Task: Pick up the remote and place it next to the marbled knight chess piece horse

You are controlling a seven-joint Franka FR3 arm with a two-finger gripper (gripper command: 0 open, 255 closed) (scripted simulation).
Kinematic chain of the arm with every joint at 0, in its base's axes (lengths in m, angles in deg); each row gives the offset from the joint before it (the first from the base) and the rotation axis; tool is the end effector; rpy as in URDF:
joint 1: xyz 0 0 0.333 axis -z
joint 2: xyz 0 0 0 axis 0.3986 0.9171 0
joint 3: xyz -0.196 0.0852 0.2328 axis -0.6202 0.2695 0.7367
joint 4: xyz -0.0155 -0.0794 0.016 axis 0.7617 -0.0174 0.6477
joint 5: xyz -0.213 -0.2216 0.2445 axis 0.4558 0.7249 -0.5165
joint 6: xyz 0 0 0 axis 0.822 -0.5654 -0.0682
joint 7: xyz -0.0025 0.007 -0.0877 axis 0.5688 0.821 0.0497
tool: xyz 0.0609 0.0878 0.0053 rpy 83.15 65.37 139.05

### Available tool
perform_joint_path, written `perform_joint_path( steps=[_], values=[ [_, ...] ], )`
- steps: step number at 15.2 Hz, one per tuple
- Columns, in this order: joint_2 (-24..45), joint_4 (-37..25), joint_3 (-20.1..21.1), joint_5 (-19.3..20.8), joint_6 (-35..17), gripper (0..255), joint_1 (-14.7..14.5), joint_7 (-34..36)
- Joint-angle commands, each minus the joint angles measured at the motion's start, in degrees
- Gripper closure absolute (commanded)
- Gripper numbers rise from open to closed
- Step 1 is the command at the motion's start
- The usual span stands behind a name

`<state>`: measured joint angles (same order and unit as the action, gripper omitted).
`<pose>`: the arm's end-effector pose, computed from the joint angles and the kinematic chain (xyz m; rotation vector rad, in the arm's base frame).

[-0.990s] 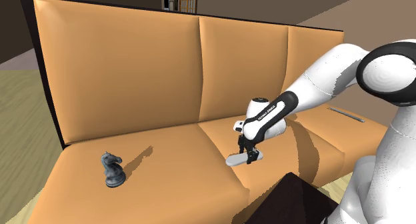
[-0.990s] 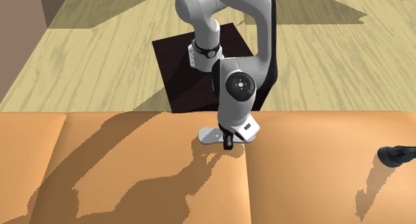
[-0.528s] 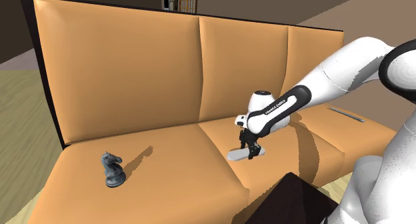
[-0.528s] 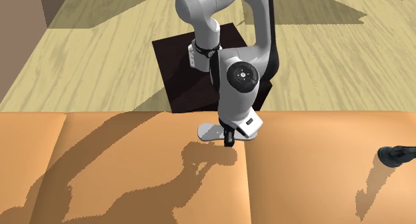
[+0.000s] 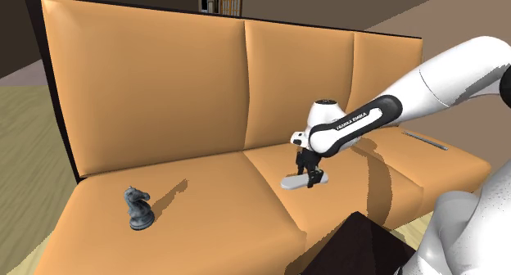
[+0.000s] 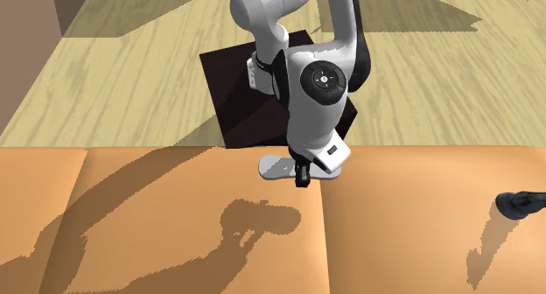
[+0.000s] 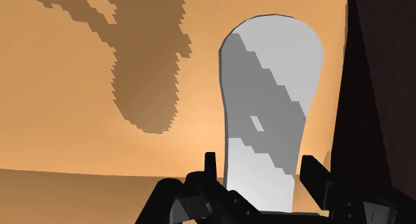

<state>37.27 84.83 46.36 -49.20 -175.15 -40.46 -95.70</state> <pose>0.4362 -0.0741 0.2931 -2.5855 -1.7721 0.0286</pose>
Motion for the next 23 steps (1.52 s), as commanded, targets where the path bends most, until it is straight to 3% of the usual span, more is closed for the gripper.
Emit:
perform_joint_path(
  steps=[1, 23],
  values=[
    [-1.3, -0.5, 0.1, 0.8, 1.7, 255, 0.1, 0.6],
    [-13.3, -8.5, 2.8, 4.6, 21.1, 255, 1.2, 3.9]
  ],
)
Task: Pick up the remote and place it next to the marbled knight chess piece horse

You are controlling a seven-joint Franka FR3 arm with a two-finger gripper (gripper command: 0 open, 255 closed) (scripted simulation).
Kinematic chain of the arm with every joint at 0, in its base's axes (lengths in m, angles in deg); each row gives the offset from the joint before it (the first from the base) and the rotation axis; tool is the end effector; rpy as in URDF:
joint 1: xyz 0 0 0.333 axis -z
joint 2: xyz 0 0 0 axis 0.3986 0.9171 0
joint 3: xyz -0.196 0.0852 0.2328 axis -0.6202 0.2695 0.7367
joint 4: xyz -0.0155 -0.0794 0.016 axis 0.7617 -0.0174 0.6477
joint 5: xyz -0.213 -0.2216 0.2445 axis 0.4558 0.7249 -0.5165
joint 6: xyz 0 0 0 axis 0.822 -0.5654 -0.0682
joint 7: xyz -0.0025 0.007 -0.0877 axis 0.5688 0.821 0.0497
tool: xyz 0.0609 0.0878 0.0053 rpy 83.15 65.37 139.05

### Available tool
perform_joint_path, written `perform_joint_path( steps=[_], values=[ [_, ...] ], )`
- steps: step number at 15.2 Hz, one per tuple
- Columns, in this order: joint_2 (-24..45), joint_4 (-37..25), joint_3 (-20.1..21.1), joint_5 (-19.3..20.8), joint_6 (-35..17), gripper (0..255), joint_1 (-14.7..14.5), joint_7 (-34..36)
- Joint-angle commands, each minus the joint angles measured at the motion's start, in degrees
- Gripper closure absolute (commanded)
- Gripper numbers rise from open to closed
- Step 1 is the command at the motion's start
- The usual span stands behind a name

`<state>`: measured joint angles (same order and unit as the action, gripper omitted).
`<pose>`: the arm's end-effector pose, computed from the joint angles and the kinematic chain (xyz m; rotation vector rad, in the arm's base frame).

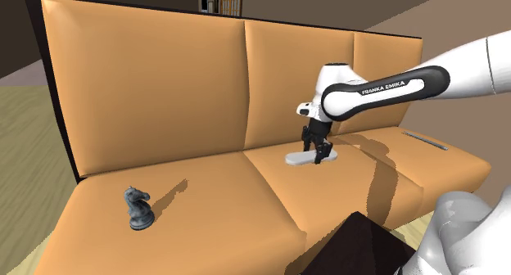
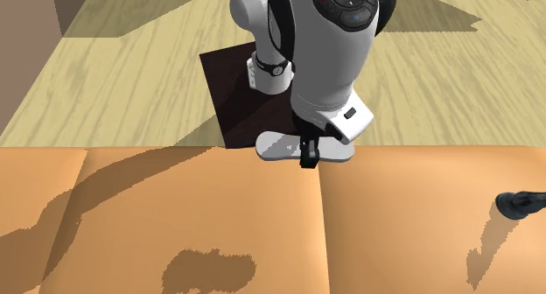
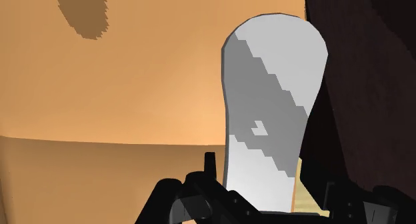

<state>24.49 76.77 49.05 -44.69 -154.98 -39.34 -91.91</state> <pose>0.4373 -0.0741 0.4136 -2.5859 -1.7720 0.0291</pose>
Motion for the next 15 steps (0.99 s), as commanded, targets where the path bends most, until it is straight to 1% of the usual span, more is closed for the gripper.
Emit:
perform_joint_path(
  steps=[1, 2, 8, 15],
  values=[
    [-0.9, -0.9, 0.3, 0.1, 1.7, 255, 0.0, 0.2],
    [-1.1, -1.3, 0.4, 0.1, 2.4, 255, 0.1, 0.2],
    [5.7, -7.2, 4.3, -4.0, 2.1, 255, -4.3, 5.7],
    [15.2, -17.1, 8.2, -8.0, 3.0, 255, -8.4, 11.3]
  ],
)
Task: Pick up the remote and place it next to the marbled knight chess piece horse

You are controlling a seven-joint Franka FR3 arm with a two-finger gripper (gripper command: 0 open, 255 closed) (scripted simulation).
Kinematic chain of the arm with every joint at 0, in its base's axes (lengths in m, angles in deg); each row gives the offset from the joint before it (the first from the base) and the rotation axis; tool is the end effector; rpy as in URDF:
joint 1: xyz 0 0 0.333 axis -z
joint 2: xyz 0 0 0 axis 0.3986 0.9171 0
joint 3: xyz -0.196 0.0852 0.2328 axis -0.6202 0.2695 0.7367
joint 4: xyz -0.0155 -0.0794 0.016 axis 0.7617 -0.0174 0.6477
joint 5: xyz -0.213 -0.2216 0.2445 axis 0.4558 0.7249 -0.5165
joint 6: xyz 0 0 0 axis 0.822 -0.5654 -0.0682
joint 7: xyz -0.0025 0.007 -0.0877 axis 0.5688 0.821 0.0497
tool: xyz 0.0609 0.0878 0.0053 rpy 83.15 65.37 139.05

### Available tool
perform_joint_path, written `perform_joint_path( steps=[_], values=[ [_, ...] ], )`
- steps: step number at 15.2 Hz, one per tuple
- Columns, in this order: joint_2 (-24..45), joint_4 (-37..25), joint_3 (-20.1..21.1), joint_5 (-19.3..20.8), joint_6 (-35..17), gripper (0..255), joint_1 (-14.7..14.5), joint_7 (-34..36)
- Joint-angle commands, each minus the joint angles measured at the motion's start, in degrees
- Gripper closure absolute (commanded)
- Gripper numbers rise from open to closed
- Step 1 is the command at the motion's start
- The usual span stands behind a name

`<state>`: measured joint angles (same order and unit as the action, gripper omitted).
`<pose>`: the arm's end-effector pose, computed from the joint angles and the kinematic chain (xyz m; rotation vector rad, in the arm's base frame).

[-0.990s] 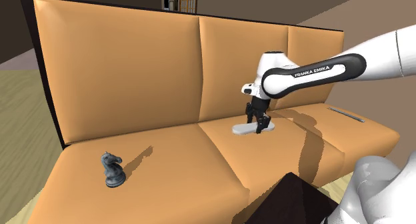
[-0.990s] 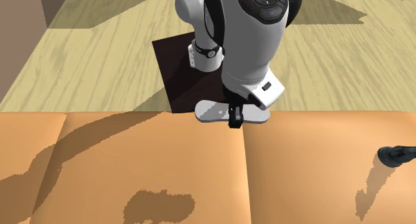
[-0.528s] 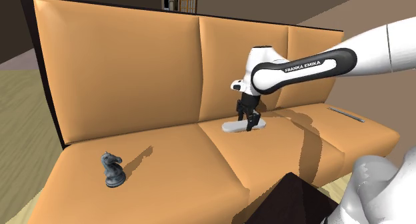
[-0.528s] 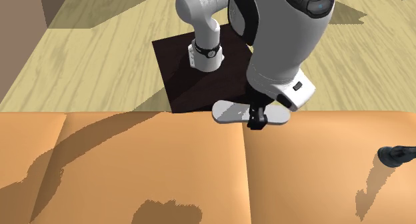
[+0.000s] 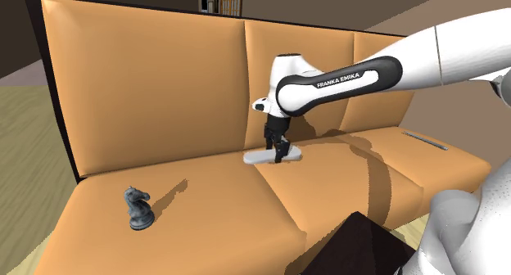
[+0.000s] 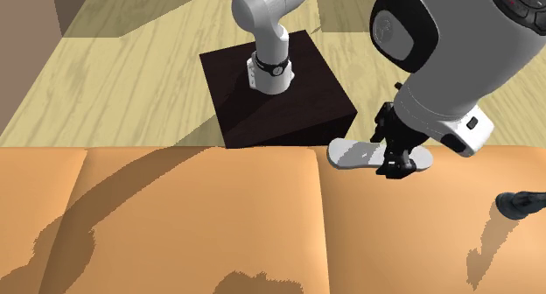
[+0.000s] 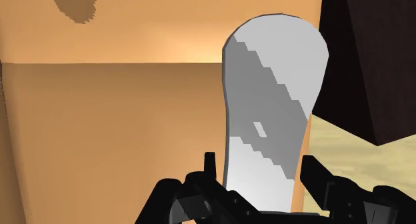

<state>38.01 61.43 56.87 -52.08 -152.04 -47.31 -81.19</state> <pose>0.5155 0.0637 0.4303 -2.5852 -1.7729 0.0305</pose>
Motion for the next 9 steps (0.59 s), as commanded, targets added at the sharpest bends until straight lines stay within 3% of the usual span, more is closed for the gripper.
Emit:
perform_joint_path(
  steps=[1, 9],
  values=[
    [3.1, -3.4, 0.9, -1.1, 0.3, 255, -1.0, 1.3],
    [15.8, -19.4, 4.3, -4.2, 4.0, 255, -4.3, 6.9]
  ],
)
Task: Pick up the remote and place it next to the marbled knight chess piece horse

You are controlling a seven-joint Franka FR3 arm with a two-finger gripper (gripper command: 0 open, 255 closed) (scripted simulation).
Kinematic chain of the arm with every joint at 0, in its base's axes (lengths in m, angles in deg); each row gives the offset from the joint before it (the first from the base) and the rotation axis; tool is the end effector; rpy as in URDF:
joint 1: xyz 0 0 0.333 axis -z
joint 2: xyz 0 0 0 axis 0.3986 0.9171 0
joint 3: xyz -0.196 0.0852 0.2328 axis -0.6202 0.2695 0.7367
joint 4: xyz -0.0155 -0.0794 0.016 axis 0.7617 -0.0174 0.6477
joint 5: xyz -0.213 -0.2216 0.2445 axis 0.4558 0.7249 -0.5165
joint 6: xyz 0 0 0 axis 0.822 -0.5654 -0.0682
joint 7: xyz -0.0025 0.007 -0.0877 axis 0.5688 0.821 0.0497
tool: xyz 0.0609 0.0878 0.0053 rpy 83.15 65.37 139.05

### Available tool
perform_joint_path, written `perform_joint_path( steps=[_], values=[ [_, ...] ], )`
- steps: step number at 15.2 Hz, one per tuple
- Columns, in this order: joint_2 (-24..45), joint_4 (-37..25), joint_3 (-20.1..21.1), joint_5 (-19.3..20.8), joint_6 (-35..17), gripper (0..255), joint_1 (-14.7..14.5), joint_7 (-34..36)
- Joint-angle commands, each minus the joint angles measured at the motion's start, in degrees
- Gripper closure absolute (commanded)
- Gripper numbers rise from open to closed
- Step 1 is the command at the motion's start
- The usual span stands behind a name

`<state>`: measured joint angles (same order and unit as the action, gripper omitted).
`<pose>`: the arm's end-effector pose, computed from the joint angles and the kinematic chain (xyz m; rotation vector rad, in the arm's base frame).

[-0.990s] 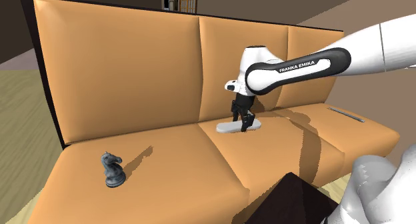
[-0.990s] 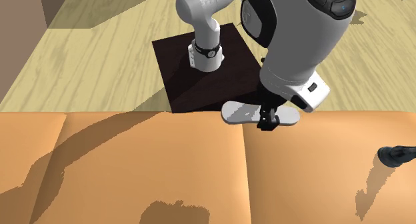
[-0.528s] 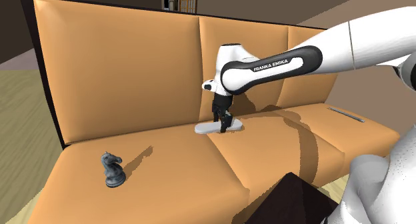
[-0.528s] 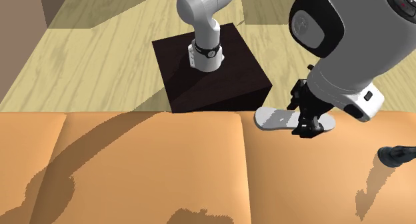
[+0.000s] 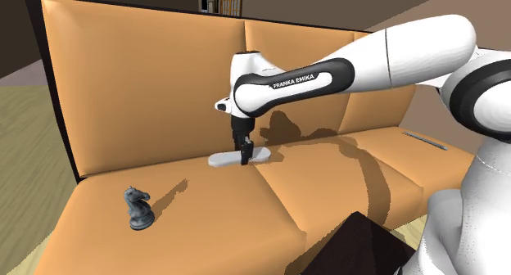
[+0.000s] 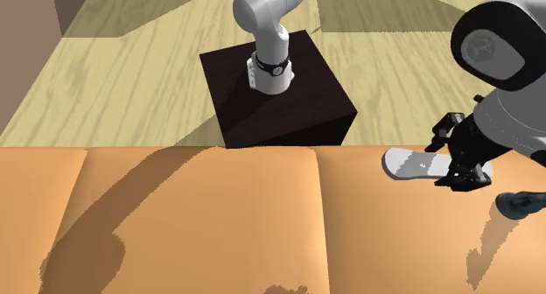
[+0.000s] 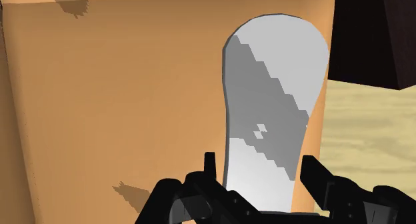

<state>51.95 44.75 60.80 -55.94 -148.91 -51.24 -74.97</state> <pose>0.5757 0.1647 0.4285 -2.5857 -1.7726 0.0297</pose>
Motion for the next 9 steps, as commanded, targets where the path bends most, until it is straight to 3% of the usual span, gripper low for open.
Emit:
perform_joint_path(
  steps=[1, 9],
  values=[
    [3.6, -5.1, 0.7, -0.7, 1.6, 255, -0.7, 1.3],
    [18.7, -27.6, 3.0, -2.5, 9.0, 255, -2.6, 6.2]
  ],
)
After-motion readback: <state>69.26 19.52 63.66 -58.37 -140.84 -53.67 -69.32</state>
